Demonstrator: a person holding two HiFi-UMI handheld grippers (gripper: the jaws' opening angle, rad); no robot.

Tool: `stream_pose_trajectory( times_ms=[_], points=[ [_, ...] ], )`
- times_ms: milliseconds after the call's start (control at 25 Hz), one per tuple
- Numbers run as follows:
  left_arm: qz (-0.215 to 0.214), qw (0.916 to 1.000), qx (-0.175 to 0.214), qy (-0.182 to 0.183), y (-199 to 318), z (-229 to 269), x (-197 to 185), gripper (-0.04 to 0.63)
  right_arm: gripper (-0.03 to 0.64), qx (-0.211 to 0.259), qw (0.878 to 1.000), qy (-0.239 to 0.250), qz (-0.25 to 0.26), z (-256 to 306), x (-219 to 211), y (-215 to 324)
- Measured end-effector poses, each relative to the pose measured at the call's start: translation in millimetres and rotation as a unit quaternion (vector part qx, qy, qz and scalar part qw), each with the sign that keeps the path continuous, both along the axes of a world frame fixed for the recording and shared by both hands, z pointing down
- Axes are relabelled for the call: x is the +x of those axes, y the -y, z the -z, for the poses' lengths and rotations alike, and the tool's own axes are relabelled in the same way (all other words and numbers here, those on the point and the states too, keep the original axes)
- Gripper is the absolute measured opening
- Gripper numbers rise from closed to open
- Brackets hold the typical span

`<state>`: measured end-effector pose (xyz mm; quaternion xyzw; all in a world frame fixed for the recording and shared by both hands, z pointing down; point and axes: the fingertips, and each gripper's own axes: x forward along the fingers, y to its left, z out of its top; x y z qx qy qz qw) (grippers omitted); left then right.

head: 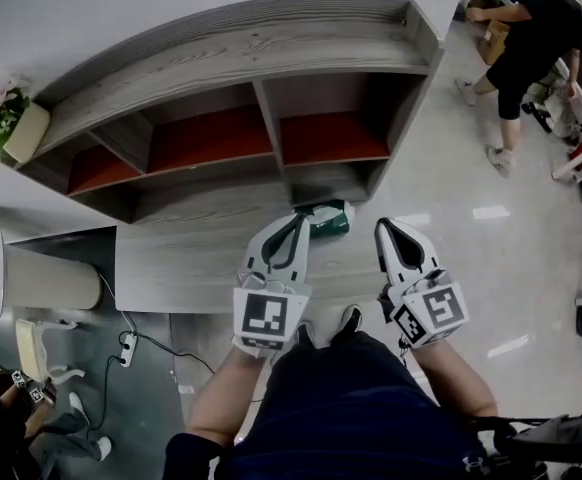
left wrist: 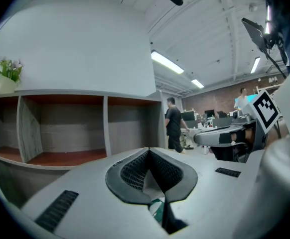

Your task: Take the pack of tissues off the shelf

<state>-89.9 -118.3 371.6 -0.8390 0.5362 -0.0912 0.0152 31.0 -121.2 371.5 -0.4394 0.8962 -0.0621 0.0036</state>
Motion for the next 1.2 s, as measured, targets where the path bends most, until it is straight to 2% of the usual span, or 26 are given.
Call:
stream_pose_trajectory(
  times_ms=[320,1200],
  points=[
    [0.023,0.9996,-0.006,-0.016,11,-3,-14,0.017,0.011,0.009,1.0,-0.003,0.003,5,0,7],
    [0.036,0.999,-0.018,-0.017,16,-12,-22,0.017,0.011,-0.006,1.0,0.002,0.012,-2,2,18]
  ],
)
